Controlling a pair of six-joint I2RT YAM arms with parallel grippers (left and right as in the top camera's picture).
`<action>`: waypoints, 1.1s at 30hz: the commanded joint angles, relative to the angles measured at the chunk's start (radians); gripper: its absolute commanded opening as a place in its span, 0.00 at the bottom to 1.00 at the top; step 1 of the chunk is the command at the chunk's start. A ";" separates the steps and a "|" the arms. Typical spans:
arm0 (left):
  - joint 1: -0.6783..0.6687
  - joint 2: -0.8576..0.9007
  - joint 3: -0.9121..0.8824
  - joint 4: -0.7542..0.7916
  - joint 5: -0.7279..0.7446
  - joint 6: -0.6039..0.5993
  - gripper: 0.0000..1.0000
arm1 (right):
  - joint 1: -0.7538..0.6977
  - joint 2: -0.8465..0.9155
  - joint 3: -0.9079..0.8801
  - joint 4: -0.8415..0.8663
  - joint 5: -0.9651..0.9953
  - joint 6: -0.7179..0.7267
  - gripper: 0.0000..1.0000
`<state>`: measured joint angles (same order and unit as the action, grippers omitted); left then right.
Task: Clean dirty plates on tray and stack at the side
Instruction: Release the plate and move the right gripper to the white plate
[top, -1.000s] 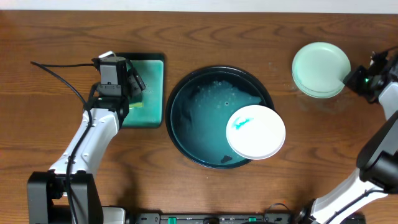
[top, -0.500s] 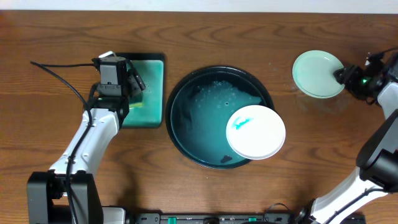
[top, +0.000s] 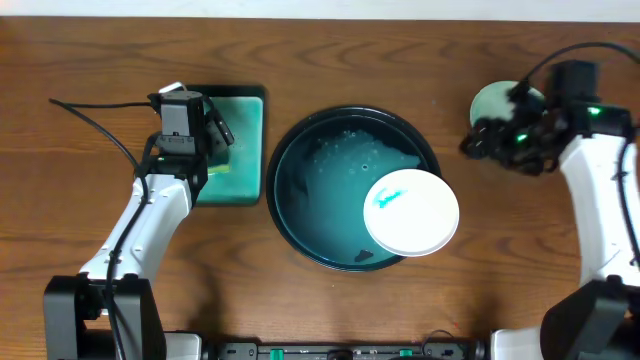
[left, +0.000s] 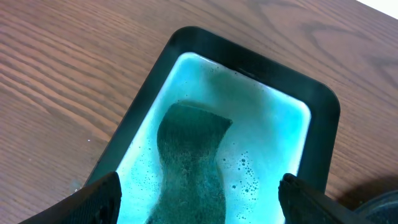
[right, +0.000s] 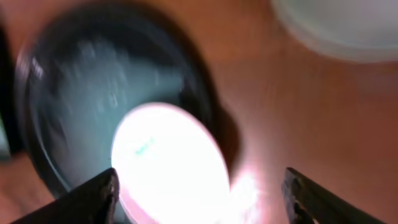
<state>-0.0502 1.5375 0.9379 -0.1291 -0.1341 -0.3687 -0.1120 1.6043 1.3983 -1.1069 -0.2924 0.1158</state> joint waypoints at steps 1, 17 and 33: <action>0.001 0.000 -0.003 -0.001 -0.005 0.002 0.81 | 0.096 0.004 -0.011 -0.089 0.230 0.120 0.86; 0.001 0.000 -0.003 -0.002 -0.005 0.001 0.81 | 0.224 0.003 -0.303 -0.014 0.156 0.319 0.78; 0.001 0.000 -0.003 -0.001 -0.005 0.002 0.81 | 0.225 0.003 -0.468 0.192 0.126 0.359 0.58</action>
<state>-0.0505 1.5375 0.9379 -0.1299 -0.1341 -0.3687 0.1024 1.6073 0.9382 -0.9253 -0.1452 0.4599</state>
